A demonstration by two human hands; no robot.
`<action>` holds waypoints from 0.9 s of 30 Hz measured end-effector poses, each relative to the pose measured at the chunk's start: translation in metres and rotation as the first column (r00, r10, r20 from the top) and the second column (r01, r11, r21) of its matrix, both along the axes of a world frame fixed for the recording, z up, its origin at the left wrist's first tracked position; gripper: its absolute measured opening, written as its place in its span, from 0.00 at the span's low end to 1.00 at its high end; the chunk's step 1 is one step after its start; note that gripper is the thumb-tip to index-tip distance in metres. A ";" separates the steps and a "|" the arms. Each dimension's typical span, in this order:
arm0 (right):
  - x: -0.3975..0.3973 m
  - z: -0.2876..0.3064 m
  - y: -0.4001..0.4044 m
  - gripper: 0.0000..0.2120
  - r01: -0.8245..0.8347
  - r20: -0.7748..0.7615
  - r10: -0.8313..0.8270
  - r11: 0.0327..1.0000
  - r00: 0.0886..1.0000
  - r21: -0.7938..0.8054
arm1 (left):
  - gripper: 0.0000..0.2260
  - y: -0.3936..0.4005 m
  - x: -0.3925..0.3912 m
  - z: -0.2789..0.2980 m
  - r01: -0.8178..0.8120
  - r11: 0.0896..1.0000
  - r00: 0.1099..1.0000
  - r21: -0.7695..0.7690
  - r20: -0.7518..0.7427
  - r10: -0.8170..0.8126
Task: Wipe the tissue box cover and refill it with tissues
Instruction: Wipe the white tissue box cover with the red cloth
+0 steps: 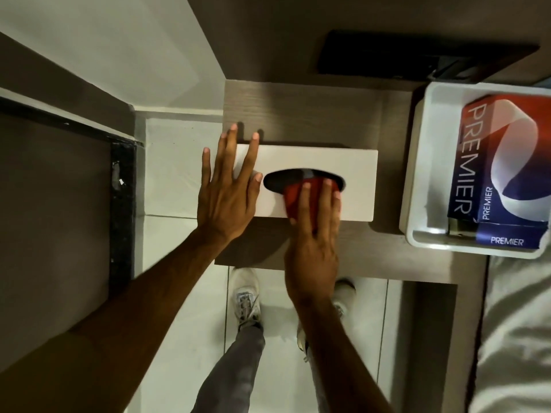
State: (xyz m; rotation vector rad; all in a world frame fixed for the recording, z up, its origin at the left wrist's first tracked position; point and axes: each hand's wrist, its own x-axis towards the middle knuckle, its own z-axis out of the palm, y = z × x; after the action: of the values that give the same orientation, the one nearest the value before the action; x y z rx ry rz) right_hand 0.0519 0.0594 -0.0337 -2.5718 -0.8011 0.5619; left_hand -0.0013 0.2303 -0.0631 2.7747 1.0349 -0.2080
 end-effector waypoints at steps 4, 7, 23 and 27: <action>-0.012 0.000 0.012 0.32 0.244 -0.024 -0.244 0.969 0.970 0.025 | 0.28 -0.003 0.001 0.000 -0.022 1.000 1.000 -0.012 0.008 0.022; -0.024 0.004 0.027 0.37 0.082 -0.010 -0.082 0.996 0.997 0.035 | 0.28 -0.002 0.000 -0.004 -0.009 1.000 1.000 -0.019 0.025 0.010; -0.014 -0.001 -0.004 0.42 -0.165 -0.010 0.166 0.986 0.986 0.038 | 0.26 0.001 0.000 -0.009 -0.026 0.985 0.990 -0.170 0.135 0.049; 0.019 0.004 -0.039 0.33 0.051 0.004 -0.051 0.999 0.999 -0.012 | 0.27 0.000 0.001 -0.008 -0.028 0.986 0.989 -0.166 0.137 0.052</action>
State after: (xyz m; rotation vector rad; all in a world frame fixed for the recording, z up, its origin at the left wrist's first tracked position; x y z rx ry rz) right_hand 0.0705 0.0205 -0.0300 -2.5971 -0.7332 0.5486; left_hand -0.0004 0.2304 -0.0707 2.5777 0.9905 -0.0854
